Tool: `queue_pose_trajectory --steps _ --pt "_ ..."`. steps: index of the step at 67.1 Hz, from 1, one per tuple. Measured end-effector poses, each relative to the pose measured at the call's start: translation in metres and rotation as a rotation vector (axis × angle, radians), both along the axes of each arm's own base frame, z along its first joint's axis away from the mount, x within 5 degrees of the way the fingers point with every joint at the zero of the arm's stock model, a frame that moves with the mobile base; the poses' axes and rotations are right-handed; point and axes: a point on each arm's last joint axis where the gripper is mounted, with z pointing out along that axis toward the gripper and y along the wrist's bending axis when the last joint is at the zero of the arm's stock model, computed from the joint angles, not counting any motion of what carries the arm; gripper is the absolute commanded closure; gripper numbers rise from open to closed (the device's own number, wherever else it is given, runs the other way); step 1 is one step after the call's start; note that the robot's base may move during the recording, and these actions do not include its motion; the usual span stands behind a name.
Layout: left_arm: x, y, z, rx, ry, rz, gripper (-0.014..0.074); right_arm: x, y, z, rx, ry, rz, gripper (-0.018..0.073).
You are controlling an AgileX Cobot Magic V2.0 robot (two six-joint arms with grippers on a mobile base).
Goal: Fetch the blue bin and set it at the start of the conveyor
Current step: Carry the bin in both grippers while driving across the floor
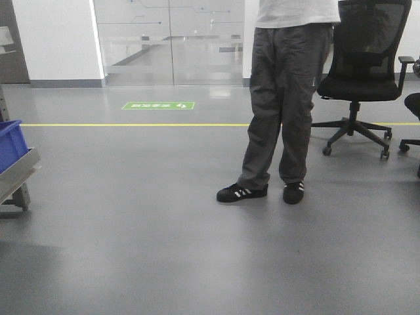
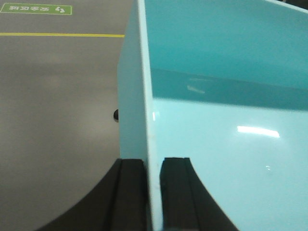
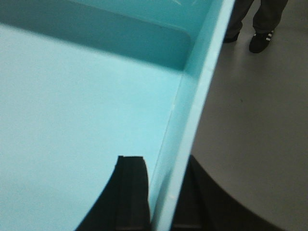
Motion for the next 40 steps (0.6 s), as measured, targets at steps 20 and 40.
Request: queue_pose_trajectory --steps 20,40 --pt "0.0000 0.0000 0.0000 0.000 0.000 0.000 0.0708 0.0000 0.0000 0.0000 0.000 0.000 0.000 0.0712" --pt "0.0000 0.0000 0.0000 0.000 0.000 0.000 0.0708 0.0000 0.0000 0.0000 0.000 0.000 0.000 0.0712"
